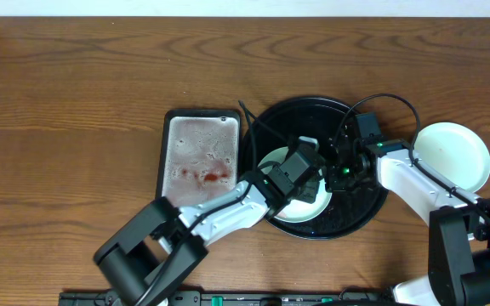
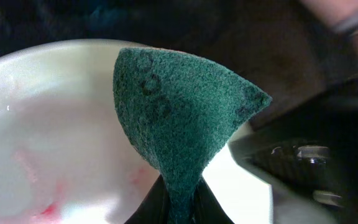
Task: Clean dirty plates on tray and stack at the side
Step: 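Scrub the pale green plate with the sponge while the right gripper holds it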
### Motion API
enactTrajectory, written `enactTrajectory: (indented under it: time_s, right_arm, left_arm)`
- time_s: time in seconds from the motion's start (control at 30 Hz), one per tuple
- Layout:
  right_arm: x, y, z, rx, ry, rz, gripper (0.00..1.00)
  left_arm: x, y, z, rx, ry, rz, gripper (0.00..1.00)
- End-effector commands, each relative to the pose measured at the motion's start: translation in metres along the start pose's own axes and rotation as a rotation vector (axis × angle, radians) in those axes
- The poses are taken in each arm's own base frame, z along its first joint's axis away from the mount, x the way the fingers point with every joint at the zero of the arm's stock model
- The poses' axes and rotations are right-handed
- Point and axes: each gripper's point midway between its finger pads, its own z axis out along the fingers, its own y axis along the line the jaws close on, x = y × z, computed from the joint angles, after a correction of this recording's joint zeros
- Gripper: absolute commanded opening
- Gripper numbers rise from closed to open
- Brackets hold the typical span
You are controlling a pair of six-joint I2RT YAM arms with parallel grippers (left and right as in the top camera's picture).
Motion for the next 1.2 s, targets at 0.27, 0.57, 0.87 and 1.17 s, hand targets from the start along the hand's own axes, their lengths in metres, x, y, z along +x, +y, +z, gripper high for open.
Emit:
enactTrajectory:
  time_s: [0.27, 0.57, 0.87, 1.17]
  right_arm:
    - [0.006, -0.005, 0.003, 0.025, 0.017, 0.002, 0.01]
    - [0.006, -0.005, 0.003, 0.025, 0.017, 0.002, 0.01]
    - [0.006, -0.005, 0.003, 0.025, 0.017, 0.003, 0.01]
    - [0.005, -0.005, 0.003, 0.025, 0.017, 0.002, 0.01]
  left_arm:
    - [-0.019, 0.068, -0.015, -0.243, -0.044, 0.050, 0.07]
    - [-0.045, 0.049, -0.050, -0.163, -0.123, 0.032, 0.07]
    - [-0.040, 0.025, -0.025, -0.030, -0.098, -0.012, 0.08]
    - [-0.026, 0.021, 0.003, 0.012, -0.055, -0.008, 0.07]
